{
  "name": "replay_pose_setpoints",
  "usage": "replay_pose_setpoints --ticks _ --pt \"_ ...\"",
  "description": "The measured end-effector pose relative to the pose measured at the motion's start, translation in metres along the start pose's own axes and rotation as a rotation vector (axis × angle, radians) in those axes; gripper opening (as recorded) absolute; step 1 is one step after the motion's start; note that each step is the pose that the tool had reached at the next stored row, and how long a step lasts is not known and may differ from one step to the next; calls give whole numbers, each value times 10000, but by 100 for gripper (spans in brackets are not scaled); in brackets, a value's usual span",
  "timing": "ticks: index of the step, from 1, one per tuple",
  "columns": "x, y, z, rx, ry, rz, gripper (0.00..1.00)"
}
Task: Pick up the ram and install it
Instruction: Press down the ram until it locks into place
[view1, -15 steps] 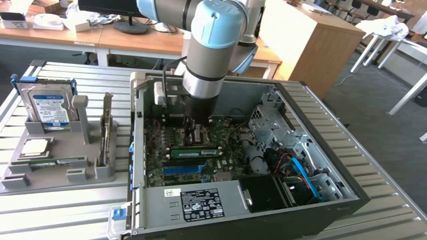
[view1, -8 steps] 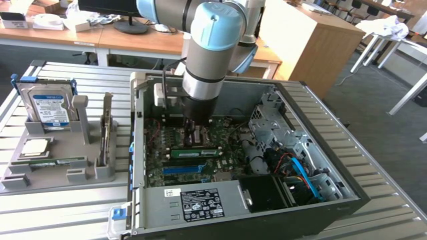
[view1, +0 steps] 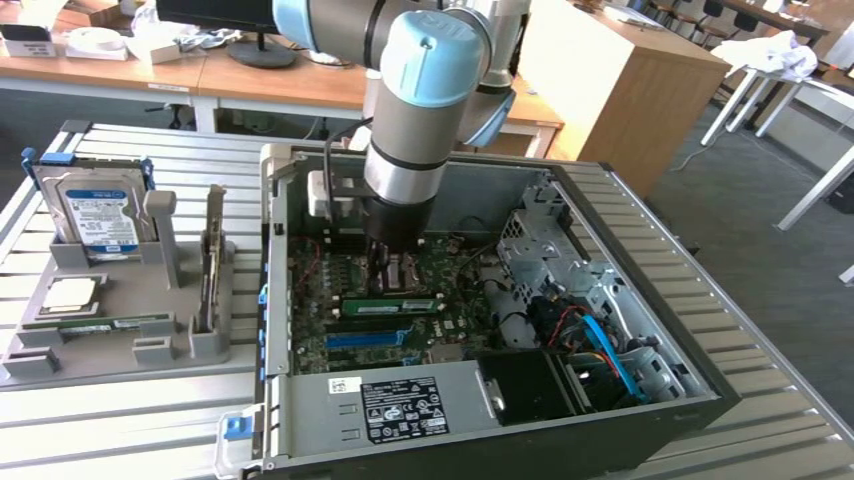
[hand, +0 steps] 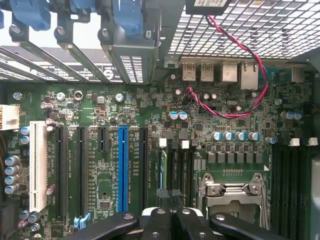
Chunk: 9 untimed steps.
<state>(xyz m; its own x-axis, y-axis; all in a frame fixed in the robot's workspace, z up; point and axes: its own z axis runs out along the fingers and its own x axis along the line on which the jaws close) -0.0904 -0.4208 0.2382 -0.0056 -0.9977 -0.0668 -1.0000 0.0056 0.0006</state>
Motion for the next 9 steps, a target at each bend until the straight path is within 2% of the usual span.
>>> replay_pose_setpoints --ticks 9 --pt "1 0 21 0 0 0 10"
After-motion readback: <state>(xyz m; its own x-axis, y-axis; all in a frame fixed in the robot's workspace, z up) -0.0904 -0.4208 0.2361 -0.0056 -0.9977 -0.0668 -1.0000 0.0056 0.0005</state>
